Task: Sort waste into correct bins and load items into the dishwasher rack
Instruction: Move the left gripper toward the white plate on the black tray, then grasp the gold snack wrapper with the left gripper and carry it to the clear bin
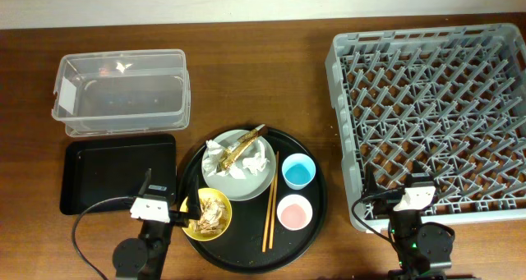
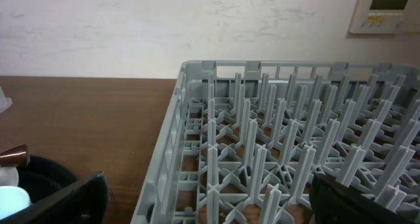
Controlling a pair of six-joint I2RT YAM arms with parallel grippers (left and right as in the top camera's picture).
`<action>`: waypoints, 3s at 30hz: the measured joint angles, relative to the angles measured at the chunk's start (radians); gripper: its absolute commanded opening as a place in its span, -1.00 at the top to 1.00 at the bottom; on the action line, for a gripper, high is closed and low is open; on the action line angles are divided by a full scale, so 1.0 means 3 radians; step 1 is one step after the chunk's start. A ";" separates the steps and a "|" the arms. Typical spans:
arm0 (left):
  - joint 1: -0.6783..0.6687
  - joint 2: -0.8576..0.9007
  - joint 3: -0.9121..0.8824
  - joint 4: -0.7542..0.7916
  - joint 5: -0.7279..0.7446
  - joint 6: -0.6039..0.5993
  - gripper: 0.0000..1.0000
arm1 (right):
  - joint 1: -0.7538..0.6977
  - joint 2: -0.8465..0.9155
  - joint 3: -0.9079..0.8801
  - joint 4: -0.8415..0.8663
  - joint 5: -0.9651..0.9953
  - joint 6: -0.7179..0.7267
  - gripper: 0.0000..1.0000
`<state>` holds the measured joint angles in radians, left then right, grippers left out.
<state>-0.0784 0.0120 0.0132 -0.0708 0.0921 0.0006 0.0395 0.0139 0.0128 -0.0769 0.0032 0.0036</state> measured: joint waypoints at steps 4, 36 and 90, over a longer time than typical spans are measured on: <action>0.0000 0.0000 0.0000 0.0000 0.0000 0.0000 -0.99 | 0.0000 0.0000 0.0000 0.0000 0.0000 0.0003 -0.97; 0.0000 0.0000 0.0000 0.0000 0.0000 0.0000 -0.99 | 0.0000 0.0000 0.0000 0.0000 0.0000 0.0001 -0.97; -0.1055 0.5447 0.3446 -0.1481 0.0099 0.0434 -0.54 | 0.0000 0.1712 0.2483 -0.2711 -0.0153 0.0487 -0.97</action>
<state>-0.3950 1.6463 1.0470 -0.5152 0.1219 0.1307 0.0395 0.5274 0.7578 -0.8902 -0.0425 0.1497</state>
